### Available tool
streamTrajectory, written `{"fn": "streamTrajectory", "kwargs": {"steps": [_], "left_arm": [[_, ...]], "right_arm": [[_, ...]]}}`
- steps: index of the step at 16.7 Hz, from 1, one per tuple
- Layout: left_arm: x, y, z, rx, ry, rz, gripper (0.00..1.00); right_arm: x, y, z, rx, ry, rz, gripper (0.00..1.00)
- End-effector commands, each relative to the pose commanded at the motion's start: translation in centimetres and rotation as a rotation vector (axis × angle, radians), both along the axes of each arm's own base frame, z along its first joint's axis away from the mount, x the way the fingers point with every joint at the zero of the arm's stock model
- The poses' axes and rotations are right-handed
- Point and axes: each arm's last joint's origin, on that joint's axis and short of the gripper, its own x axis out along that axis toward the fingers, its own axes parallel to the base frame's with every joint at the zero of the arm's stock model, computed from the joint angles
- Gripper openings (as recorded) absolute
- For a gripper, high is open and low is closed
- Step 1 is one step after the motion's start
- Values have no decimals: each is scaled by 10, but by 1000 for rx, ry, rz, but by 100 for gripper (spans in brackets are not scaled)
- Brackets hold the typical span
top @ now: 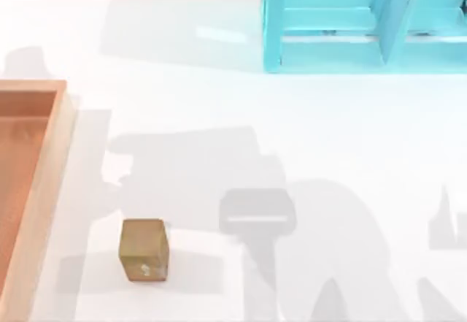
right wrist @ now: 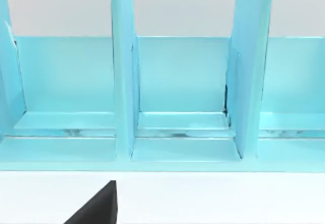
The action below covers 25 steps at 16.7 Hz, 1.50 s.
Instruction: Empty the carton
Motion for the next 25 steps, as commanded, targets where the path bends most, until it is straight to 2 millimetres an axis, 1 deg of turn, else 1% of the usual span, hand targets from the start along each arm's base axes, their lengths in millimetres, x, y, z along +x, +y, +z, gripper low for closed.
{"fn": "streamTrajectory", "kwargs": {"steps": [3,4,6,7,9,11,13,16,18,19,21,22,25], "left_arm": [[0,1,-1,-1,1,1,0],[2,-3,-2,-1,2,1,0],[9,-21,-7,-1,6,1,0],[13,-35,-11,0,7,0,0],[22,-71,-21,0,9,-1,0],[27,-115,-33,0,9,-2,0],[27,-163,-46,-1,6,-2,0],[15,-233,-65,-5,-1,-3,0],[3,-272,-75,-8,-3,-1,0],[-4,-288,-80,-10,-3,0,0],[-15,-310,-87,-10,-1,1,0],[-18,-315,-89,-10,0,1,0],[-18,-317,-90,-10,0,1,0]], "right_arm": [[0,0,0,0,0,0,100],[0,0,0,0,0,0,100],[0,0,0,0,0,0,100],[0,0,0,0,0,0,100],[0,0,0,0,0,0,100],[0,0,0,0,0,0,100],[0,0,0,0,0,0,100],[0,0,0,0,0,0,100],[0,0,0,0,0,0,100],[0,0,0,0,0,0,100],[0,0,0,0,0,0,100],[0,0,0,0,0,0,100],[0,0,0,0,0,0,100]]}}
